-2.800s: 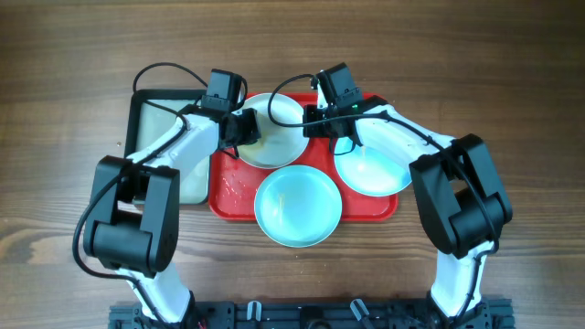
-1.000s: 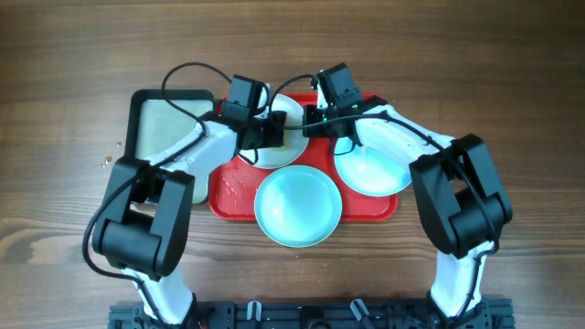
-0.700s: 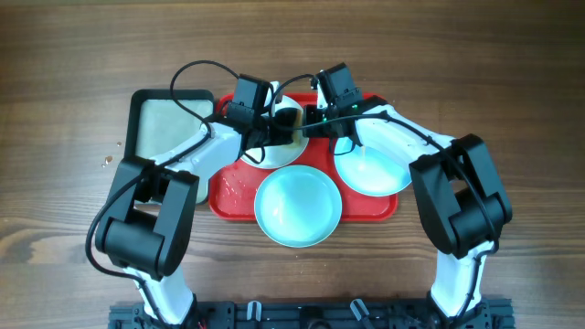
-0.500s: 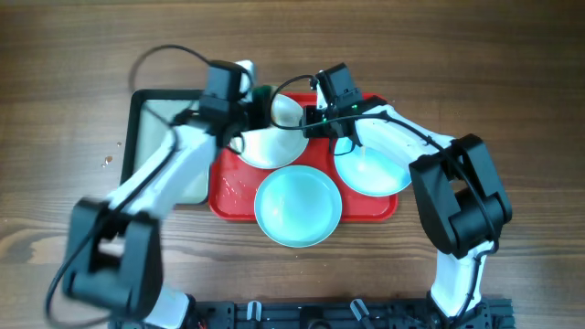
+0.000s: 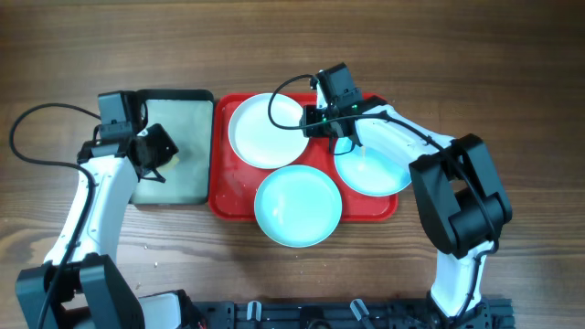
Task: Clean dirty plates on tray and stack at the side
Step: 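Return the sponge to the water tray with the left gripper, then carry the white plate with the right gripper to the table's right side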
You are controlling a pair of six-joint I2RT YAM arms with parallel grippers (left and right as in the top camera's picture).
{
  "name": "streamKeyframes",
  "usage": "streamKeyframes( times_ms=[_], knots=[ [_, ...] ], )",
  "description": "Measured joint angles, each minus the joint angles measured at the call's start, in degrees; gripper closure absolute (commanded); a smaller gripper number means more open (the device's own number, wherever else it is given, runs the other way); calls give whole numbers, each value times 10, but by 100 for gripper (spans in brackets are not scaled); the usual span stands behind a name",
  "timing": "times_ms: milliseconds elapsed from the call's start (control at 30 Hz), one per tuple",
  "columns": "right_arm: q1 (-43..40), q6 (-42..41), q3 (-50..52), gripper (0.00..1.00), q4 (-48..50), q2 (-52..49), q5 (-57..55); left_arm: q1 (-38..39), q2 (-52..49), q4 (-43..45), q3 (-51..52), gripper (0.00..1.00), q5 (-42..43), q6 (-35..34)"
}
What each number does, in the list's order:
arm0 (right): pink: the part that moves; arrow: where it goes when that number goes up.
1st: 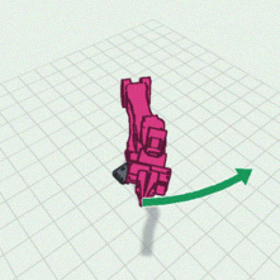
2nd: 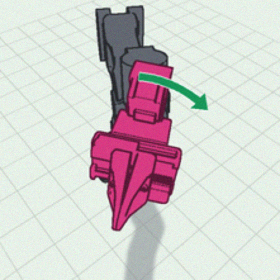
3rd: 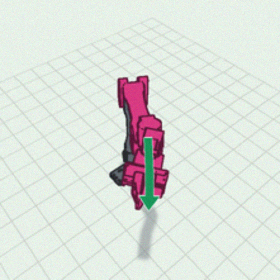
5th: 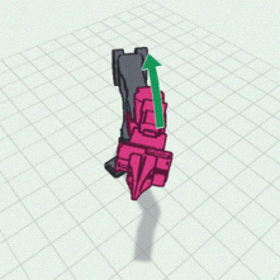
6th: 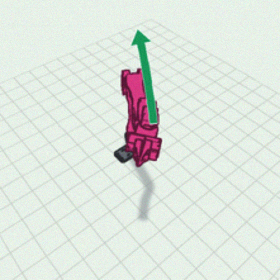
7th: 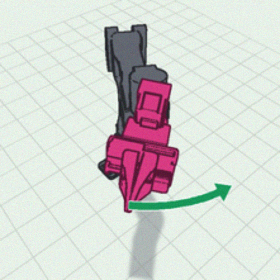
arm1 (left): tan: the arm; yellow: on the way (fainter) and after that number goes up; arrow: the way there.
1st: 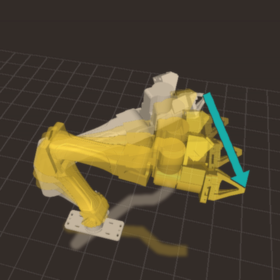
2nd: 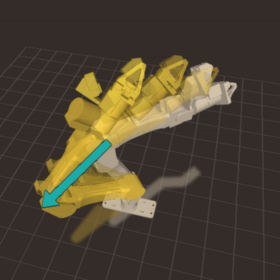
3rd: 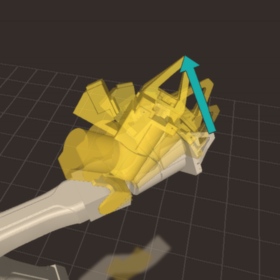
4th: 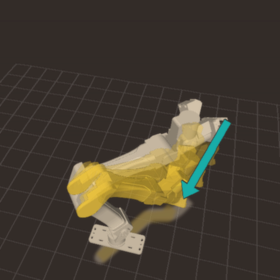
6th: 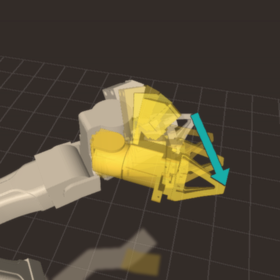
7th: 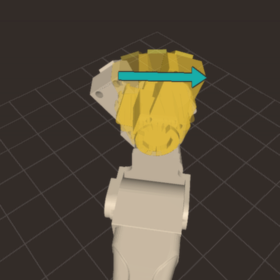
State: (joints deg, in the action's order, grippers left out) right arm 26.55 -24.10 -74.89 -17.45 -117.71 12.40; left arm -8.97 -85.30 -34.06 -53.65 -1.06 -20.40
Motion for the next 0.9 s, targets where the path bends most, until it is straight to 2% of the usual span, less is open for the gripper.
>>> streamKeyframes(
  times_ms=[100,167,400,667,900],
  knots=[
    [0,-1,0,86,0,0,0,0,0,9,12,96,0,0],
    [0,0,0,96,1,-3,0,0,0,9,12,96,0,0],
    [0,-1,0,96,15,-12,0,0,0,9,12,96,0,0],
    [-7,-1,-48,96,-30,22,-11,0,0,10,12,96,0,0],
    [25,-1,-158,96,-63,36,-45,0,0,14,12,96,1,24]
  ],
)
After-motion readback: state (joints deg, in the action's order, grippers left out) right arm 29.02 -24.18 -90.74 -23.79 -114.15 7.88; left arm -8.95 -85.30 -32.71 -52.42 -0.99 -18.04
